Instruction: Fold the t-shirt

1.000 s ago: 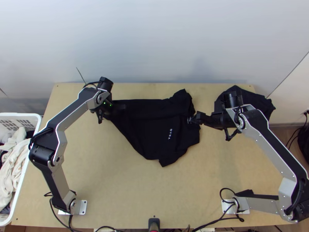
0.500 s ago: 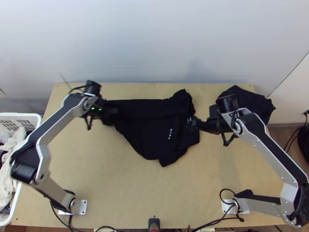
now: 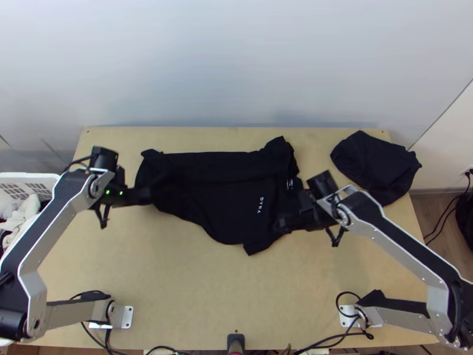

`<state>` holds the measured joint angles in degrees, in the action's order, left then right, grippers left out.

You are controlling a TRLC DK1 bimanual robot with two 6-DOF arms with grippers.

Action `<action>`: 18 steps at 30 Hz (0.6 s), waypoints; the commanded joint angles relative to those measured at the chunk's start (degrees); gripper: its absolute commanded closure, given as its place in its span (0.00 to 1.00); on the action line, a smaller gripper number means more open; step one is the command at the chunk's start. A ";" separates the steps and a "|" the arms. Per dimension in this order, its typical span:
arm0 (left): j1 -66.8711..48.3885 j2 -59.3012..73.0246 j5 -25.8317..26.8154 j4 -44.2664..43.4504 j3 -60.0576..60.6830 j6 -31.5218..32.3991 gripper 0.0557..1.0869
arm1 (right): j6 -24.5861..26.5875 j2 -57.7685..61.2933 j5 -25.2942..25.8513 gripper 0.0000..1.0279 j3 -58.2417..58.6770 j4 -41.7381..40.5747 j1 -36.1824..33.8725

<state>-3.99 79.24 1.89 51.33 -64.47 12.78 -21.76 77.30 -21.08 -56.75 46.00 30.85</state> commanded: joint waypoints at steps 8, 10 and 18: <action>5.22 -7.08 -0.13 1.75 9.10 -2.67 0.96 | 0.14 10.15 -0.19 0.05 5.34 -11.81 4.04; 6.10 -7.35 -0.04 1.93 9.54 -3.37 0.96 | 0.05 11.65 -0.19 0.09 5.51 -13.13 4.31; 8.47 -7.44 -0.13 1.67 10.94 -3.99 0.96 | -0.48 11.47 -0.01 0.97 6.65 -20.42 3.60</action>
<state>2.28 72.23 1.87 53.06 -54.98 9.34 -22.04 88.40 -21.23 -50.70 30.48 34.52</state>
